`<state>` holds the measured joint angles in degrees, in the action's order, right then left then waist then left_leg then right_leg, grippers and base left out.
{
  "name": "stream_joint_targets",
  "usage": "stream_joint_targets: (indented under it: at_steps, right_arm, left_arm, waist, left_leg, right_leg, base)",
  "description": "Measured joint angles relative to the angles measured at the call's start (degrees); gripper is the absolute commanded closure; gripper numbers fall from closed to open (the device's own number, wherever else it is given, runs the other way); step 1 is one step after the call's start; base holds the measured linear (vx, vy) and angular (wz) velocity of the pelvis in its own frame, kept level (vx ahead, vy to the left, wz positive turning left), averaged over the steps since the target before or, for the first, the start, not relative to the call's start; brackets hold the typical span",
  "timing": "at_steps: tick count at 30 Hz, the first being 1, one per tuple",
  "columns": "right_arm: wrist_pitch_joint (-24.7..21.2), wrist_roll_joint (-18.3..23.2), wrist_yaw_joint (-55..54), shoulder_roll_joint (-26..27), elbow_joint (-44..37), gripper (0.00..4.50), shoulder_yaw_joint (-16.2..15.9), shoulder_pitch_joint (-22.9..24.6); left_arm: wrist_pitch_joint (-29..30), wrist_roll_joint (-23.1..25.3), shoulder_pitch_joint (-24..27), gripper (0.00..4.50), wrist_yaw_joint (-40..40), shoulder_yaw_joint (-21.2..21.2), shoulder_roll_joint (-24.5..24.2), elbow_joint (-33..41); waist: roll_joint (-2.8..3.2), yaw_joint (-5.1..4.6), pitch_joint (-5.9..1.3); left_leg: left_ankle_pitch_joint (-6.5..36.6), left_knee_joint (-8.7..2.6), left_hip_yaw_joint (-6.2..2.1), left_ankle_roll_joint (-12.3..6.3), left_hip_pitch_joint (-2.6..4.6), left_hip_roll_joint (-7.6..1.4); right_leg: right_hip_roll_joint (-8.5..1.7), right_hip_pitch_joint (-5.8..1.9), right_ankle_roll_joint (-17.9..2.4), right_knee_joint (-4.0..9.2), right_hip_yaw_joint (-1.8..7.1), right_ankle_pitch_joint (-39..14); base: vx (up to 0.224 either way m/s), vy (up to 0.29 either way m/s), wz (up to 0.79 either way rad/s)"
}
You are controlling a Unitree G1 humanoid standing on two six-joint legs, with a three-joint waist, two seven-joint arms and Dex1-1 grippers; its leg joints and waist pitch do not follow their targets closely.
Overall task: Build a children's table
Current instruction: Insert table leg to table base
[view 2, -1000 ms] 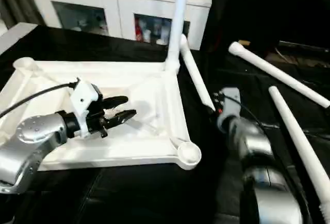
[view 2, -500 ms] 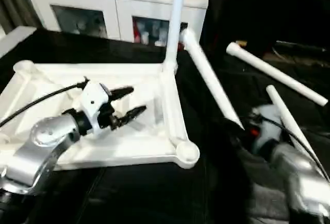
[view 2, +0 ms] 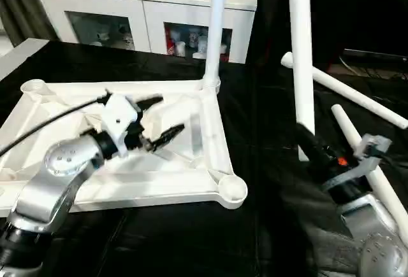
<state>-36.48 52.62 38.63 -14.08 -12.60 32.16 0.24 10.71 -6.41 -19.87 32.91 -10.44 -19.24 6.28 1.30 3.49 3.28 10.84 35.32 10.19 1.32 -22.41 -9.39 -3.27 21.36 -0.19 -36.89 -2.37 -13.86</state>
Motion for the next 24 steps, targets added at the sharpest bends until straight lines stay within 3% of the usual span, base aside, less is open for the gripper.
stream_joint_targets:
  at_steps: [3, 8, 11, 13, 15, 19, 24]
  right_arm:
    - [-1.2, 2.7, 0.0, -0.4, -3.3, 3.21, -0.4, -0.5]
    - [-2.3, -0.7, -1.3, -2.3, -5.4, 3.21, -5.6, -1.1]
    - [-2.4, -3.1, -3.6, -1.2, -5.8, 3.21, -9.8, -5.6]
    - [-2.6, -4.5, -5.2, -0.6, -7.6, 3.21, -14.4, -8.9]
    - [-3.2, -5.6, -5.6, -0.6, -9.5, 3.21, -18.5, -9.9]
    - [-3.3, -9.5, -7.0, 0.0, -8.2, 3.21, -23.2, -11.7]
    - [-2.8, -15.2, -9.1, -2.1, -5.8, 3.21, -26.1, -12.2]
  left_arm:
    - [-1.0, -0.1, -0.8, 0.0, -0.1, 0.0, 0.9, 0.0]
    - [-1.3, -0.1, -0.8, 0.0, 0.0, 0.0, 1.0, 0.0]
    - [-2.2, -0.1, -0.8, 0.0, -0.1, 0.2, 1.4, 0.0]
    - [-3.0, -0.1, -0.8, 0.0, -0.4, 0.3, 1.7, 0.3]
    - [-3.5, -0.1, -1.0, 0.0, -0.7, 0.4, 1.8, 0.4]
    - [-6.6, 1.7, -1.2, 0.0, -0.6, 0.7, -0.4, 2.1]
    - [-12.9, 5.0, -3.4, 0.0, -0.7, 0.8, -2.0, 3.3]
  waist:
    - [0.13, 0.0, -0.08]
    - [0.26, -0.17, -0.14]
    - [0.26, -0.47, -0.14]
    - [0.22, -0.45, -0.13]
    - [0.09, -0.1, -0.16]
    - [-0.22, 0.46, -0.07]
    - [-0.42, 1.25, -0.1]
  left_leg:
    - [0.0, 0.0, 0.0, 0.0, 0.02, 0.01]
    - [0.0, -0.06, 0.0, 0.0, 0.02, 0.01]
    - [-0.1, -0.09, 0.0, 0.08, 0.01, 0.01]
    - [-0.1, -0.17, 0.0, 0.11, 0.02, 0.0]
    - [-0.1, -0.29, 0.0, 0.15, 0.03, 0.0]
    - [-0.1, -0.29, 0.0, 0.17, -0.27, 0.03]
    - [-0.1, -0.26, 0.0, 0.15, -0.55, 0.06]
  right_leg:
    - [-0.01, -0.04, 0.0, 0.06, -0.01, 0.0]
    - [-0.01, -0.01, 0.0, 0.05, -0.02, 0.0]
    - [-0.01, 0.06, 0.0, 0.0, -0.02, 0.0]
    - [0.0, 0.07, 0.0, -0.01, -0.04, 0.0]
    - [0.0, 0.07, 0.1, 0.04, -0.07, 0.0]
    - [-0.02, 0.27, 0.2, 0.13, -0.07, -0.1]
    - [-0.05, 0.48, 0.2, 0.2, -0.07, 0.0]
  base:
    - [0.0, 0.0, 0.0]
    - [0.0, 0.0, 0.0]
    - [0.0, 0.0, 0.0]
    - [0.0, 0.0, 0.0]
    - [0.0, 0.0, 0.0]
    - [0.0, 0.0, 0.0]
    - [0.0, 0.0, 0.0]
